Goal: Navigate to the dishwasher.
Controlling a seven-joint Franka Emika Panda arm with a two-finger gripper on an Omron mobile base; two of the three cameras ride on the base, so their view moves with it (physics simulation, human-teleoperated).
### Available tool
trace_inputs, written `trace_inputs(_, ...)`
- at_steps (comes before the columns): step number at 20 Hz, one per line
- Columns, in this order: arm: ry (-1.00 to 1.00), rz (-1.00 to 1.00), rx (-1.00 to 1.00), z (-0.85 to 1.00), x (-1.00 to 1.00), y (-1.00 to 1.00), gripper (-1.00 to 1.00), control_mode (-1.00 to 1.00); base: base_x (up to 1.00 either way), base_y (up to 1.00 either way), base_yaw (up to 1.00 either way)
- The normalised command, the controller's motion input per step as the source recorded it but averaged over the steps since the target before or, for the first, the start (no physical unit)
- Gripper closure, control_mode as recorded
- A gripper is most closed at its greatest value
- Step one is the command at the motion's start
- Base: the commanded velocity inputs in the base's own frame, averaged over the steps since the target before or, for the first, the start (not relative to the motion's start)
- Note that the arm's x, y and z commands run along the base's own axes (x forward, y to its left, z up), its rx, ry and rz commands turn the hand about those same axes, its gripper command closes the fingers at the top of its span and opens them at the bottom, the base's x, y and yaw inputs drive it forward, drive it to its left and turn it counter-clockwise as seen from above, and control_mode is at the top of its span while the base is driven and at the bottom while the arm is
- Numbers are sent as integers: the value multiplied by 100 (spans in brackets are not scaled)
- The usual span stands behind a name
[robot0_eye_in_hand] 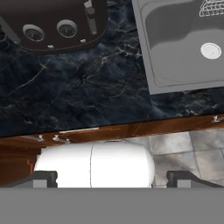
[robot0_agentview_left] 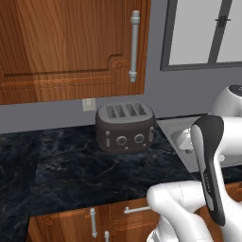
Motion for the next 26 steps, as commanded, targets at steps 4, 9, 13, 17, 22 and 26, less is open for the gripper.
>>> trace_inputs(4,0,0,0,0,0,0,-100,100,0,2,0)
trace_inputs(9,0,0,0,0,0,0,-100,100,-19,3,0)
trace_inputs(13,0,0,0,0,0,0,-100,100,-95,-75,0)
trace_inputs(17,0,0,0,0,0,0,-100,100,-100,-100,-11)
trace_inputs(22,0,0,0,0,0,0,-100,100,-63,-100,-13)
trace_inputs(26,0,0,0,0,0,0,-100,100,-2,-100,-2)
